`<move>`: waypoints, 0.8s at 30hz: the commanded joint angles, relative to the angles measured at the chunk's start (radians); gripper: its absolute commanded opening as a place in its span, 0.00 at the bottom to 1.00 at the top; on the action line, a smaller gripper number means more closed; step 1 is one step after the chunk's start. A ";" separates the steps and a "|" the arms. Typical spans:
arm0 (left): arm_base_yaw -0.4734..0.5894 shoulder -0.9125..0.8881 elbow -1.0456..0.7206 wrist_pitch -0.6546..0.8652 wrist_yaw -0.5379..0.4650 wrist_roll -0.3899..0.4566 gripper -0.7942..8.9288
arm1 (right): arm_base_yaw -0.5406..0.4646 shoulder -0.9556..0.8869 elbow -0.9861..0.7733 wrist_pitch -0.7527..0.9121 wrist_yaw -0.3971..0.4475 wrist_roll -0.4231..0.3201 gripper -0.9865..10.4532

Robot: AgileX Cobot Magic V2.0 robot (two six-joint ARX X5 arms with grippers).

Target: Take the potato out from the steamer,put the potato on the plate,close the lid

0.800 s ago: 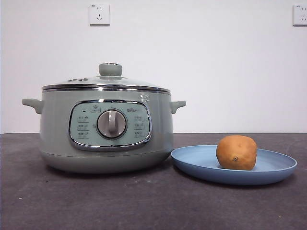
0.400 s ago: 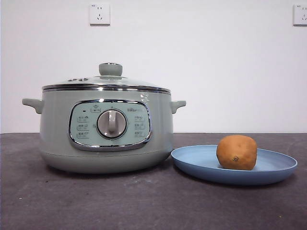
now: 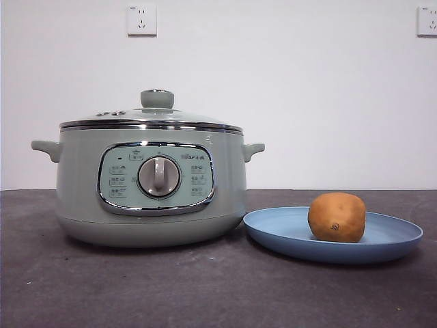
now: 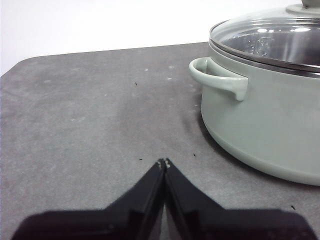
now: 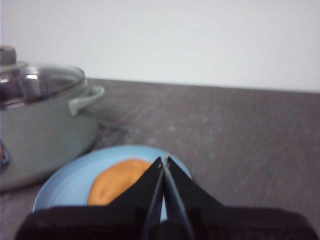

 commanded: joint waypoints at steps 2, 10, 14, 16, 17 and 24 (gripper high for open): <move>0.002 -0.002 -0.011 -0.011 -0.001 -0.006 0.08 | 0.001 -0.022 -0.011 -0.037 0.006 0.025 0.09; 0.002 -0.002 -0.011 -0.011 -0.001 -0.006 0.08 | 0.001 -0.031 -0.011 -0.140 0.001 0.023 0.09; 0.002 -0.002 -0.011 -0.011 -0.001 -0.007 0.08 | 0.001 -0.031 -0.011 -0.138 0.002 0.053 0.09; 0.002 -0.002 -0.011 -0.011 -0.001 -0.006 0.08 | 0.001 -0.031 -0.011 -0.139 0.003 0.053 0.09; 0.002 -0.002 -0.011 -0.011 -0.001 -0.007 0.08 | 0.000 -0.031 -0.011 -0.139 0.003 0.053 0.09; 0.002 -0.002 -0.011 -0.011 -0.001 -0.007 0.08 | 0.001 -0.031 -0.011 -0.139 0.002 0.053 0.09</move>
